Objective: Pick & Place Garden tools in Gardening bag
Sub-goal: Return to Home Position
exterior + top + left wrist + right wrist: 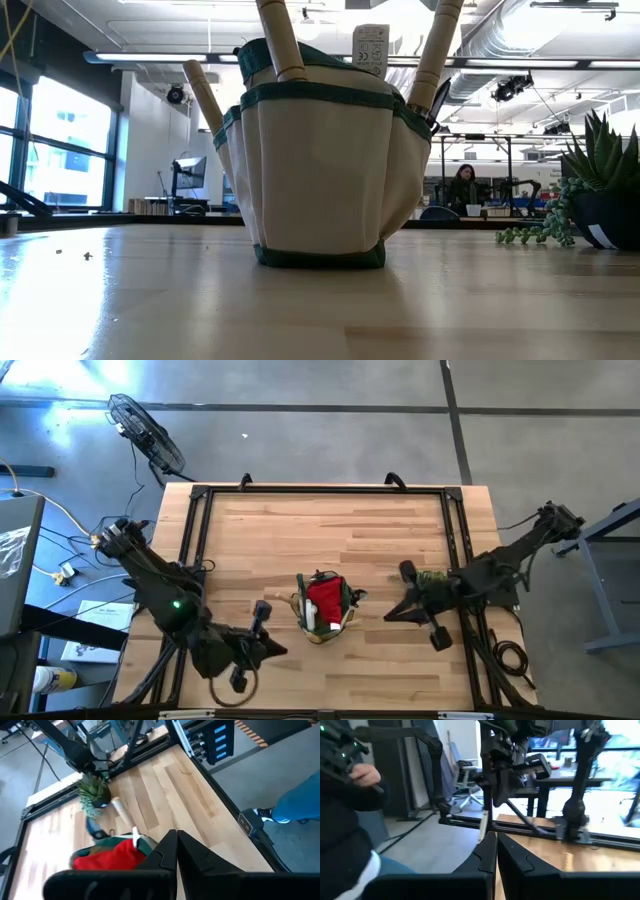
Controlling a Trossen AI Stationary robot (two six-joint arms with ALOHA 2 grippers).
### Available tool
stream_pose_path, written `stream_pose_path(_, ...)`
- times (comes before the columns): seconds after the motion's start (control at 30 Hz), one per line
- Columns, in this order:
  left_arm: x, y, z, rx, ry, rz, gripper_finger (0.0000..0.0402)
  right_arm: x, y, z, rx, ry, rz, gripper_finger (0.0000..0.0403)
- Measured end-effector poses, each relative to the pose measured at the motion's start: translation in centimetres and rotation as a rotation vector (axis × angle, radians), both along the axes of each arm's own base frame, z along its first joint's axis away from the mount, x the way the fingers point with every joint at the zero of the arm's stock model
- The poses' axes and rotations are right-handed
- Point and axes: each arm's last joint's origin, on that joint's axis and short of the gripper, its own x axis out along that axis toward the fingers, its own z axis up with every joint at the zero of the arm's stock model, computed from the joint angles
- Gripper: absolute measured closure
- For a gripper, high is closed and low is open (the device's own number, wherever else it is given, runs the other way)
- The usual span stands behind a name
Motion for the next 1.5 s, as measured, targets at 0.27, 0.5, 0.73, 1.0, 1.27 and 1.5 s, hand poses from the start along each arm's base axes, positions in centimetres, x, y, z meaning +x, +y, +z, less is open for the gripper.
stream_pose_path(0.27,-4.0,3.7,3.9,-0.056,-0.057,-0.048,0.0401,-5.0,-2.0,1.1,-0.058,0.035,-0.086,0.0399)
stream_pose_path(0.5,-7.8,8.2,7.1,-0.093,-0.138,-0.163,0.0401,-8.6,-3.5,1.4,-0.064,0.029,-0.073,0.0399)
stream_pose_path(0.73,-10.1,13.6,6.6,-0.171,-0.183,-0.039,0.0401,-10.6,-5.4,-1.9,-0.026,0.011,-0.153,0.0399)
stream_pose_path(1.0,-11.8,16.1,0.9,-0.31,-0.257,-0.053,0.0401,-11.7,-6.5,-7.3,0.078,-0.161,-0.159,0.0399)
stream_pose_path(1.27,-13.7,16.9,-6.8,-0.413,-0.226,-0.033,0.0401,-12.0,-6.9,-11.8,0.139,-0.162,-0.179,0.0399)
stream_pose_path(1.5,-15.5,17.6,-10.6,-0.513,-0.303,-0.034,0.0401,-12.2,-6.9,-14.0,0.145,-0.152,-0.153,0.0399)
